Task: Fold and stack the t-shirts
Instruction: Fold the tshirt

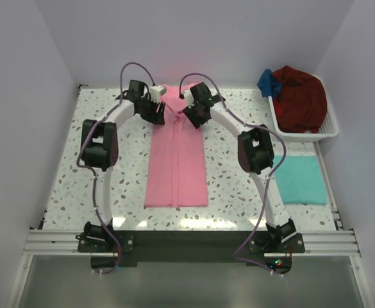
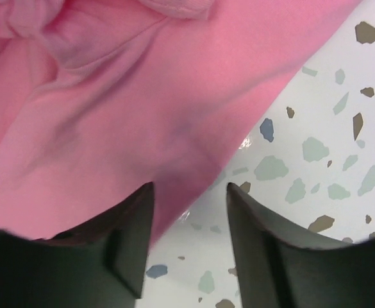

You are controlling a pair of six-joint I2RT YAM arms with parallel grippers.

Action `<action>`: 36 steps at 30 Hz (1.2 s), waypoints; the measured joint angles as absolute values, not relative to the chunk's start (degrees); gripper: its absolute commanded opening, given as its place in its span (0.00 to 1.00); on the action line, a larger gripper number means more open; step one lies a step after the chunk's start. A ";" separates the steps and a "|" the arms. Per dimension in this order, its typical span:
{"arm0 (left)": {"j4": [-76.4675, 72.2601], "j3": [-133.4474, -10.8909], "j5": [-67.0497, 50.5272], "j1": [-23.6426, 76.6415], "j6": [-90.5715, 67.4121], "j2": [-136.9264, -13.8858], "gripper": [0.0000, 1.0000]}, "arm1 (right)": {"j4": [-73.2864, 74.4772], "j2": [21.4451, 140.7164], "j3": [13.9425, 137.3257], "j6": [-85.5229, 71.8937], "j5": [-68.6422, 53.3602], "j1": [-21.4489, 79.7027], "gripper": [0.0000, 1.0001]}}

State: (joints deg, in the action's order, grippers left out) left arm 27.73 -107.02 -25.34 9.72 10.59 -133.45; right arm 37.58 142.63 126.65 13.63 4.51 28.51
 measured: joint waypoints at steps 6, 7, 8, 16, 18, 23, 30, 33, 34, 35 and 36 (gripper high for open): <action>26.52 -100.71 -28.32 9.10 14.66 -119.17 1.00 | 40.53 131.44 124.86 17.17 -1.87 28.38 0.81; 25.41 -99.02 -28.64 9.06 15.84 -114.61 1.00 | 40.25 127.59 123.55 17.96 -3.01 28.38 0.84; 23.81 -96.86 -28.97 9.04 17.04 -109.56 1.00 | 39.55 124.11 121.93 18.55 -3.95 28.38 0.90; 10.52 -71.53 -34.76 9.10 34.00 -69.63 1.00 | 30.74 87.02 98.94 32.95 -15.73 28.67 0.99; 15.29 -67.20 -37.01 9.21 41.74 -64.84 1.00 | 31.97 81.95 93.89 37.71 -17.89 29.65 0.99; 30.89 -55.07 -38.83 9.78 59.53 -60.51 0.99 | 39.88 75.40 78.26 48.53 -19.73 37.12 0.96; 49.15 -33.80 -37.12 15.27 79.05 -53.69 0.81 | 47.16 74.06 55.48 53.15 -20.47 49.82 0.54; 49.39 -29.87 -36.69 20.60 79.88 -51.42 0.70 | 46.26 74.28 52.25 52.69 -20.21 54.35 0.42; 48.84 -29.34 -36.56 21.71 79.90 -51.48 0.68 | 45.65 74.72 51.88 52.49 -20.16 55.53 0.39; 48.18 -28.97 -36.23 22.83 79.55 -51.96 0.65 | 44.84 75.46 51.79 52.36 -20.05 56.42 0.37; 47.33 -28.71 -35.94 23.90 79.46 -53.10 0.65 | 43.83 76.31 51.72 52.18 -19.92 57.04 0.37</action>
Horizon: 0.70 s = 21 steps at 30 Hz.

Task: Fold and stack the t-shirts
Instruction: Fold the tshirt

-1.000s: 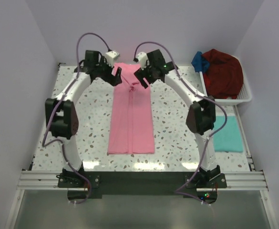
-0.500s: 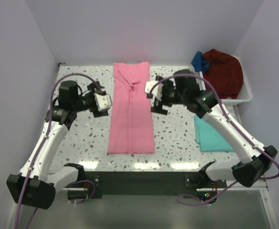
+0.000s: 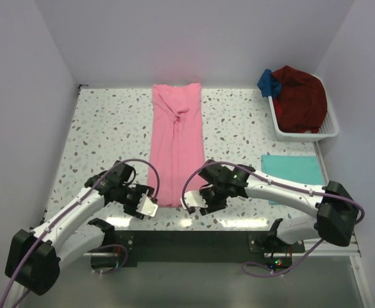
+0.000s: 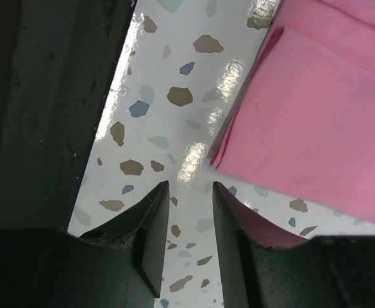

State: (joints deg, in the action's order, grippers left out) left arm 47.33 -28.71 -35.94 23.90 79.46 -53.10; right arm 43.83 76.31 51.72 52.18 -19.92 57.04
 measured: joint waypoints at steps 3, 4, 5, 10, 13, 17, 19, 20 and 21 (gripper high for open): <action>45.41 -28.14 -34.48 25.39 79.59 -56.38 0.63 | 40.32 78.54 50.39 52.23 -18.55 57.80 0.36; 44.77 -27.75 -33.95 25.63 79.70 -57.30 0.63 | 38.85 78.89 49.23 52.56 -17.98 57.87 0.36; 44.03 -27.24 -33.36 25.67 79.79 -57.91 0.63 | 38.26 79.13 48.42 52.77 -17.41 57.89 0.36; 41.17 -25.34 -31.73 25.87 80.09 -59.33 0.63 | 35.31 81.52 45.58 53.95 -15.79 58.46 0.36; 39.57 -25.47 -31.83 26.28 79.99 -60.29 0.60 | 33.32 83.46 45.50 54.65 -15.49 58.61 0.36; 37.36 -26.04 -32.40 26.55 79.61 -62.35 0.55 | 30.44 85.73 45.39 55.29 -14.74 58.63 0.36; 36.36 -26.06 -32.60 26.83 79.57 -62.76 0.54 | 29.85 86.02 45.39 55.44 -14.31 58.72 0.36; 36.03 -26.06 -32.67 26.94 79.59 -62.85 0.52 | 29.82 86.00 45.39 55.51 -14.20 58.72 0.36; 35.83 -26.06 -32.62 27.07 79.61 -62.89 0.51 | 29.82 86.00 45.39 55.53 -14.13 58.76 0.36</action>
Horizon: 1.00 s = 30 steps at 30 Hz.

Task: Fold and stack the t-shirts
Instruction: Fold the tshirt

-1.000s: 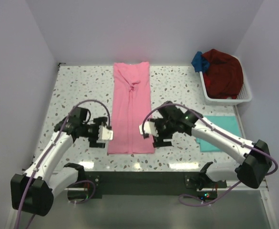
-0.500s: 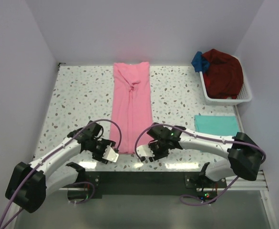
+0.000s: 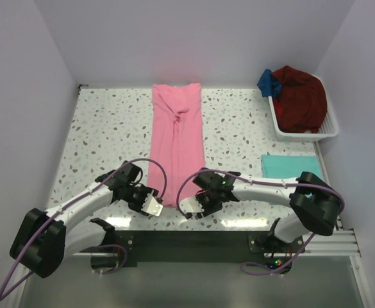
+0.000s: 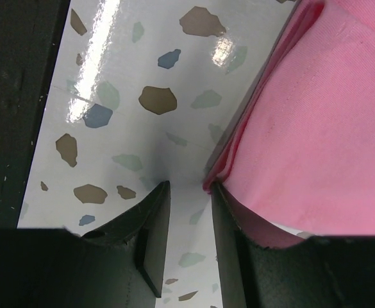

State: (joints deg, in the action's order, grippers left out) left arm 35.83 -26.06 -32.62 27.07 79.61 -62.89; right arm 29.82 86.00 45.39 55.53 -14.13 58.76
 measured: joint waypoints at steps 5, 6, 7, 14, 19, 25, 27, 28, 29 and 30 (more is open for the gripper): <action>35.40 -25.91 -32.51 27.18 80.09 -62.85 0.46 | 32.10 82.81 45.39 55.53 -14.00 58.83 0.39; 35.42 -25.89 -32.51 27.18 80.14 -62.81 0.45 | 32.71 81.14 45.39 55.55 -14.00 58.83 0.41; 35.40 -25.82 -32.49 27.20 80.16 -62.74 0.45 | 33.01 79.66 45.39 55.57 -13.98 58.83 0.42; 35.40 -25.61 -32.16 27.20 80.18 -62.13 0.51 | 30.15 75.55 43.72 56.23 -12.64 58.83 0.53; 35.42 -25.61 -31.86 27.20 80.68 -61.91 0.51 | 27.53 80.49 42.92 56.49 -12.40 58.83 0.52; 35.31 -25.58 -31.94 27.20 80.86 -62.39 0.44 | 23.66 84.51 42.87 57.19 -11.88 58.83 0.43; 34.96 -25.61 -32.25 27.20 80.90 -62.98 0.37 | 22.37 85.12 42.87 57.36 -11.86 58.83 0.39; 34.72 -25.69 -32.58 27.20 80.95 -63.42 0.29 | 21.61 85.34 42.85 57.52 -11.70 58.83 0.35; 34.41 -25.76 -32.69 27.20 80.97 -63.88 0.25 | 20.88 85.69 42.85 57.58 -11.68 58.83 0.31; 33.98 -25.89 -32.86 27.27 81.06 -64.55 0.19 | 20.01 86.02 42.87 57.63 -11.57 58.87 0.22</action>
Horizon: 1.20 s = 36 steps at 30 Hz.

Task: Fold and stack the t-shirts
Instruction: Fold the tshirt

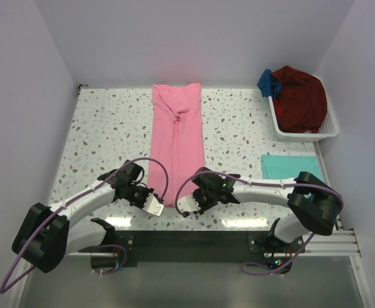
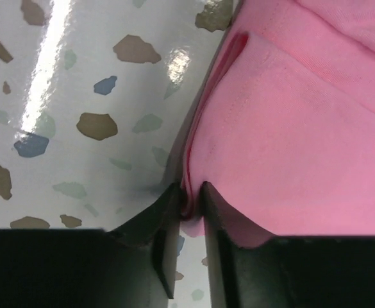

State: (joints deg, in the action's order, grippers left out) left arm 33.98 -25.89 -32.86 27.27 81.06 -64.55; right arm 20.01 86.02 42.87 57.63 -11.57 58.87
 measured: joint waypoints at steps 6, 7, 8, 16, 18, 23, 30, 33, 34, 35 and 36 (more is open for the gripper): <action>31.66 -26.76 -32.49 29.17 79.85 -66.63 0.00 | 18.63 87.22 43.77 56.31 -10.72 58.87 0.00; 31.64 -26.79 -32.27 29.76 79.46 -66.43 0.00 | 18.90 87.29 43.92 55.81 -10.59 58.96 0.00; 31.81 -26.79 -32.10 30.65 78.76 -66.02 0.00 | 19.42 87.11 44.03 55.24 -10.48 59.22 0.00; 39.29 -29.65 -32.71 36.67 72.14 -56.16 0.00 | 29.52 75.33 45.54 49.39 -13.21 63.92 0.00; 40.97 -32.29 -32.77 36.12 70.50 -55.70 0.00 | 30.55 73.28 47.00 48.84 -14.35 62.96 0.00; 42.13 -41.39 -34.20 30.92 67.99 -60.36 0.00 | 32.08 74.22 51.75 50.17 -16.51 53.52 0.00; 37.98 -52.34 -35.00 23.70 67.77 -72.07 0.00 | 32.53 82.46 60.53 55.59 -18.74 44.91 0.00; 35.59 -55.11 -34.94 21.71 68.60 -76.49 0.00 | 32.03 87.00 64.75 58.30 -19.51 41.28 0.00; 34.79 -55.99 -34.89 21.15 68.82 -77.91 0.00 | 31.66 88.73 66.26 59.18 -19.66 40.01 0.00; 33.93 -56.82 -34.81 20.51 69.19 -79.26 0.00 | 31.27 90.26 67.57 60.03 -19.84 38.79 0.00; 33.12 -57.65 -34.72 19.90 69.63 -80.62 0.00 | 30.98 91.79 68.73 60.88 -20.08 37.80 0.00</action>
